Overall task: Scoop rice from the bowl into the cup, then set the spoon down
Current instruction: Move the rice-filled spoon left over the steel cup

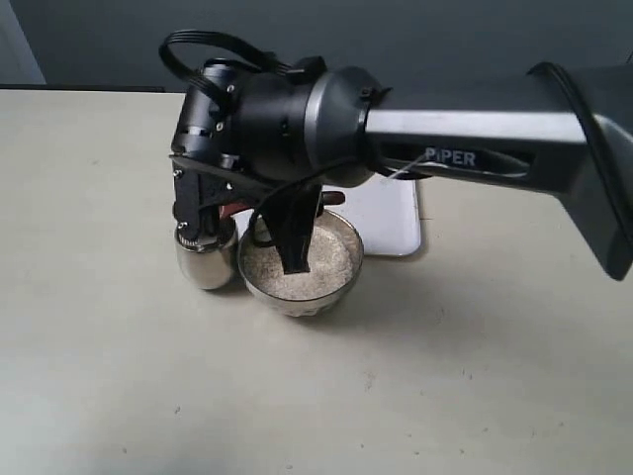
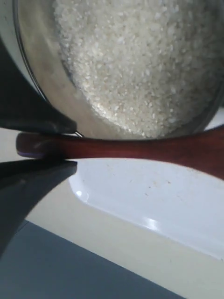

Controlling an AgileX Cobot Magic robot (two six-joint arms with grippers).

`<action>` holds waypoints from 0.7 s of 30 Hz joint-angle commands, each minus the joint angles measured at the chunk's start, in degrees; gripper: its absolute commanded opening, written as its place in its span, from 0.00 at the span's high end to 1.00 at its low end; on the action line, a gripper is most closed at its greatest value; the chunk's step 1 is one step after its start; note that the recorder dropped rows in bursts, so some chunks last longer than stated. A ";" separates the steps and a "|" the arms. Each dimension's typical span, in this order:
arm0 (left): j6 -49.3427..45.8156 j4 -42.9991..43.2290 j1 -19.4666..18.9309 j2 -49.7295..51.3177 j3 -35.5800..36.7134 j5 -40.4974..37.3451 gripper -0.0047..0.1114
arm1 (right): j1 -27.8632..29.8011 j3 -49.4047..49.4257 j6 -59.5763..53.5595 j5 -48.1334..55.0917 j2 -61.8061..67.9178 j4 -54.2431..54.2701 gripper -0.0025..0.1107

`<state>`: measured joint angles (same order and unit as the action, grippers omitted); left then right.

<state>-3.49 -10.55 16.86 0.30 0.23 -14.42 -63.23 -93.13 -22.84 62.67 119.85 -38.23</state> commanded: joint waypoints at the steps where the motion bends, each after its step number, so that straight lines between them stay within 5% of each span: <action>1: 0.38 0.08 0.37 -0.30 -0.23 0.89 0.96 | -0.29 -0.21 2.58 0.09 0.66 -2.59 0.99; 21: 0.38 0.08 0.37 -0.30 -0.23 0.89 0.96 | -1.81 2.28 9.90 1.00 1.73 -9.15 0.99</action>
<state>-3.49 -10.55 16.86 0.30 0.23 -14.42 -64.72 -91.72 -13.95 63.45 121.62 -46.19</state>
